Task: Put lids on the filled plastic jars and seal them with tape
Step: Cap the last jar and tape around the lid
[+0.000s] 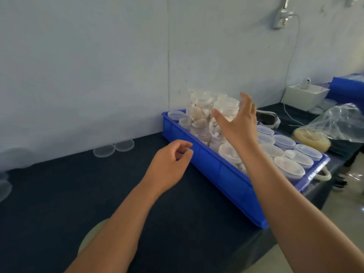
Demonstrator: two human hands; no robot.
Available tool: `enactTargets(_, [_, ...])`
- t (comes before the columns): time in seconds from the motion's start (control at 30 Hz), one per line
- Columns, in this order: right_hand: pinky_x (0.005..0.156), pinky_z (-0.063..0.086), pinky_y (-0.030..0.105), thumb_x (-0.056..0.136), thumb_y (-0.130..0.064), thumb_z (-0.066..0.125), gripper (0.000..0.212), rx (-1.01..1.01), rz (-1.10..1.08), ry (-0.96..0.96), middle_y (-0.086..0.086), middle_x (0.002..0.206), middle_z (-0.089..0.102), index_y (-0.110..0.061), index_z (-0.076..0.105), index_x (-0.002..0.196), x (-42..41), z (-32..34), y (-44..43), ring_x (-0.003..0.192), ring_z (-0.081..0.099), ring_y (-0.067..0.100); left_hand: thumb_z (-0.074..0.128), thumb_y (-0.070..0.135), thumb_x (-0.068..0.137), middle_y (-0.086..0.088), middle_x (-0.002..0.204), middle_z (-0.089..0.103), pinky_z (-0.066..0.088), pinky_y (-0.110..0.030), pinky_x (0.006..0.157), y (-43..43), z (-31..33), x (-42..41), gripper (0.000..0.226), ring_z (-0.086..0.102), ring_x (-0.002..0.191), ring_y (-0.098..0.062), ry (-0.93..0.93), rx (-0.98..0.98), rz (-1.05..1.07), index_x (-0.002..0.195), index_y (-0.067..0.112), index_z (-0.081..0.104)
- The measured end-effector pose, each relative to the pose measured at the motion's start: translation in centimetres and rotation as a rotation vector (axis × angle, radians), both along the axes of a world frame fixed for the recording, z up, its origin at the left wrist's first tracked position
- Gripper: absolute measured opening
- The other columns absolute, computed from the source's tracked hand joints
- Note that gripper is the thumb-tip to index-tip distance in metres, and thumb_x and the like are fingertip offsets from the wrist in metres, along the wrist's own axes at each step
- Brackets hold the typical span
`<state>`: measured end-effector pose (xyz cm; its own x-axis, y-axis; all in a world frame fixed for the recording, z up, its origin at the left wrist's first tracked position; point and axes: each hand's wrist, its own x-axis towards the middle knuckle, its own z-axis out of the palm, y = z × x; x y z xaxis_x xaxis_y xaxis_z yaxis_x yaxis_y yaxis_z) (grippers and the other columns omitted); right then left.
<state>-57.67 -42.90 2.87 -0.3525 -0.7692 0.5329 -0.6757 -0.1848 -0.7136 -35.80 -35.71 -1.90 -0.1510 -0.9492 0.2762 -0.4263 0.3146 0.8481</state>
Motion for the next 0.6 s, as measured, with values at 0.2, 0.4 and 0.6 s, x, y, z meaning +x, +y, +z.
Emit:
enactTargets(0.2, [0.076, 0.05, 0.011, 0.102, -0.038, 0.06, 0.011, 0.015, 0.449, -0.224, -0.021, 0.1, 0.072, -0.039, 0.07, 0.097, 10.2, -2.7, 10.1, 0.096, 0.068, -0.003, 0.055, 0.046, 0.099, 0.014, 0.082, 0.074, 0.051, -0.015, 0.061, 10.3, -1.3, 6.4, 0.016, 0.07, 0.072, -0.006, 0.087, 0.03, 0.136, 0.097, 0.048, 0.07])
enactTargets(0.4, [0.06, 0.046, 0.028, 0.101, -0.021, 0.05, 0.029, 0.252, 0.818, -0.216, -0.003, 0.074, 0.062, -0.024, 0.054, 0.072, 21.3, -9.6, 18.5, 0.064, 0.056, 0.007, 0.051, 0.053, 0.102, 0.01, 0.075, 0.072, 0.055, -0.031, 0.062, 18.8, -4.6, 13.3, 0.023, 0.069, 0.07, -0.01, -0.028, 0.063, 0.347, 0.091, 0.045, 0.07])
enactTargets(0.6, [0.052, 0.032, 0.022, 0.107, -0.034, 0.048, 0.041, -0.019, 0.854, 0.156, -0.011, 0.06, 0.046, -0.023, 0.05, 0.068, 27.3, -16.1, 23.7, 0.055, 0.043, 0.012, 0.037, 0.073, 0.097, 0.014, 0.073, 0.071, 0.058, -0.034, 0.063, 25.6, -7.7, 19.3, 0.043, 0.068, 0.067, -0.008, -0.096, 0.114, 0.538, 0.086, 0.043, 0.066])
